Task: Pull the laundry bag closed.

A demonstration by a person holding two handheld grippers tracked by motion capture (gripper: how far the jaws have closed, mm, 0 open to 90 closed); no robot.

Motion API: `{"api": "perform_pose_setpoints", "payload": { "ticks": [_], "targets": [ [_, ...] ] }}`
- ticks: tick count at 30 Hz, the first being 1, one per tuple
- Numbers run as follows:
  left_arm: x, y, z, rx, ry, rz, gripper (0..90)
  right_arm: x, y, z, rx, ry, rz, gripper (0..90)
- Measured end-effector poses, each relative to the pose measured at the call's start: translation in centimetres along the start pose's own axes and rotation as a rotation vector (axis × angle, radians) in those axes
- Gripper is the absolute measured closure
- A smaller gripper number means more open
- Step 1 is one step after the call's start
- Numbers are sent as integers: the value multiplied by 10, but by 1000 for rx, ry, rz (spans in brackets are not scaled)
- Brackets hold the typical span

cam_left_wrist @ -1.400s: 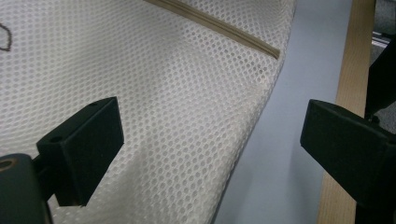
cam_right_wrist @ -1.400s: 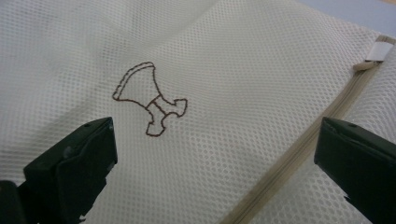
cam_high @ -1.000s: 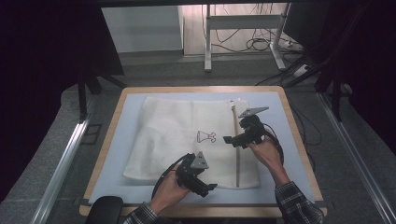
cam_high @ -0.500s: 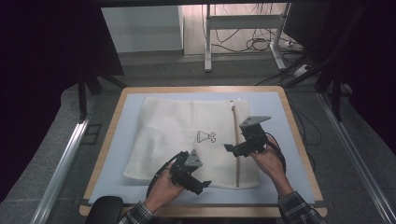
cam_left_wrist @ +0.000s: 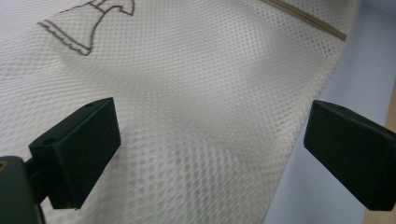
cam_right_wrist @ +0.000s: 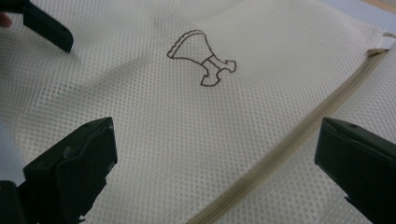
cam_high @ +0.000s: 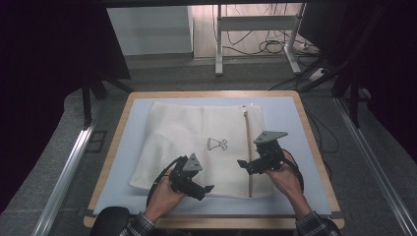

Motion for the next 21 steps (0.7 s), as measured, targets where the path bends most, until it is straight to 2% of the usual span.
{"api": "perform_pose_setpoints", "payload": {
  "ticks": [4, 14, 21],
  "targets": [
    [5, 3, 7, -8, -10, -1, 35, 5, 4, 4, 2, -1, 11, 0],
    [14, 14, 22, -26, -46, 18, 35, 8, 16, 22, -50, 5, 4, 0],
    [19, 22, 34, -31, -67, 35, 36, 11, 25, 30, -39, 6, 0, 0]
  ]
}}
Point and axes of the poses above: each handheld gripper's, and its own axes: z roughly backward along the jaws, y roughly out of its underside, x roughly to its left, the point moved 3 cm from there along -z, roughly forward along the jaws, and after that the axes turned 6 degrees about -z, right-handed, at the moved point
